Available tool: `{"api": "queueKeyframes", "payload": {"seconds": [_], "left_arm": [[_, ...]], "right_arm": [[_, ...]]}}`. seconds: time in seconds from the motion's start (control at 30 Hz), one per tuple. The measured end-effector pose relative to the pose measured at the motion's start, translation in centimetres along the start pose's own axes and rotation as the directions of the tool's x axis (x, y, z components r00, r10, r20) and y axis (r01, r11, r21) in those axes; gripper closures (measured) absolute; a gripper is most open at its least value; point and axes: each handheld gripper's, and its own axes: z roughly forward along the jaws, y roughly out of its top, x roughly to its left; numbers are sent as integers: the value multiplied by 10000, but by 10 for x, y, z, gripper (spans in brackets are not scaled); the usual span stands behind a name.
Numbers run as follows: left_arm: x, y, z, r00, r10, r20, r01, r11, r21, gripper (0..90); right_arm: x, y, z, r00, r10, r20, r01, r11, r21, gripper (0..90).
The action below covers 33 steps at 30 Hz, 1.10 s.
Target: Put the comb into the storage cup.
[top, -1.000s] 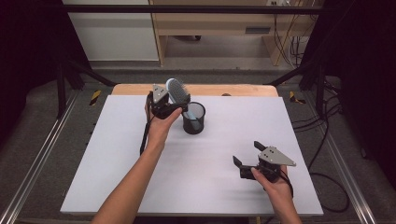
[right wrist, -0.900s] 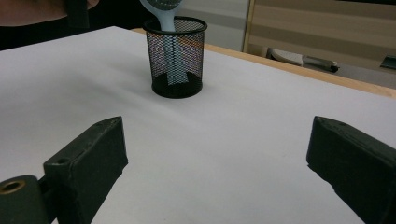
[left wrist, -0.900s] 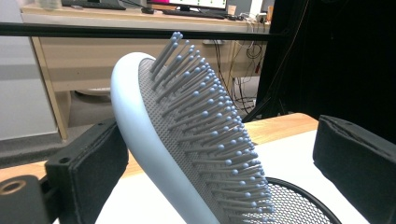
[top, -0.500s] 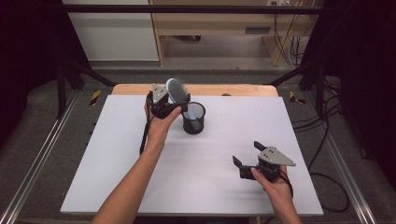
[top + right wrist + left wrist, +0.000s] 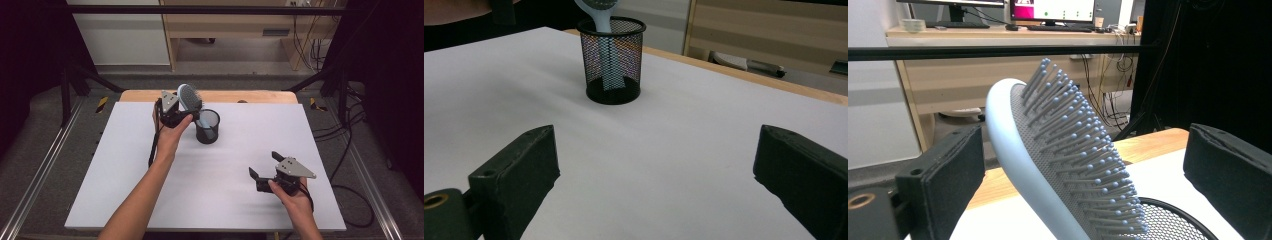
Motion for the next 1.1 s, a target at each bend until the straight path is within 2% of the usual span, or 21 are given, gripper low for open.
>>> {"api": "queueKeyframes", "payload": {"seconds": [0.33, 0.43, 0.6, 0.8, 1.0, 1.1], "left_arm": [[3, 3, -12, 10000, -64, 53, 65, 9998, -184, 29], [5, 7, -18, 10000, -4, 88, 7, 9995, -308, 28], [7, 9, -28, 9998, -123, 171, 129, 9993, -365, 28], [8, 6, -46, 9992, -192, 352, 207, 9988, -436, 28], [11, -1, -69, 9994, 200, 268, -183, 9979, -621, 27], [13, -4, -79, 9992, 163, 371, -139, 9979, -632, 26]], "right_arm": [[-2, -1, 1, 9999, 16, 116, -16, 10000, 25, 41], [-2, -1, 2, 9999, 10, 143, -11, 10000, 57, 41], [-4, -2, 2, 9996, 104, 248, -109, 9998, 194, 44], [-5, -2, 1, 9992, 64, 396, -73, 9998, 205, 43], [-4, -2, 1, 9985, -32, 544, 16, 9996, 296, 43], [-2, -2, 1, 9982, -86, 599, 68, 9996, 292, 43]]}}
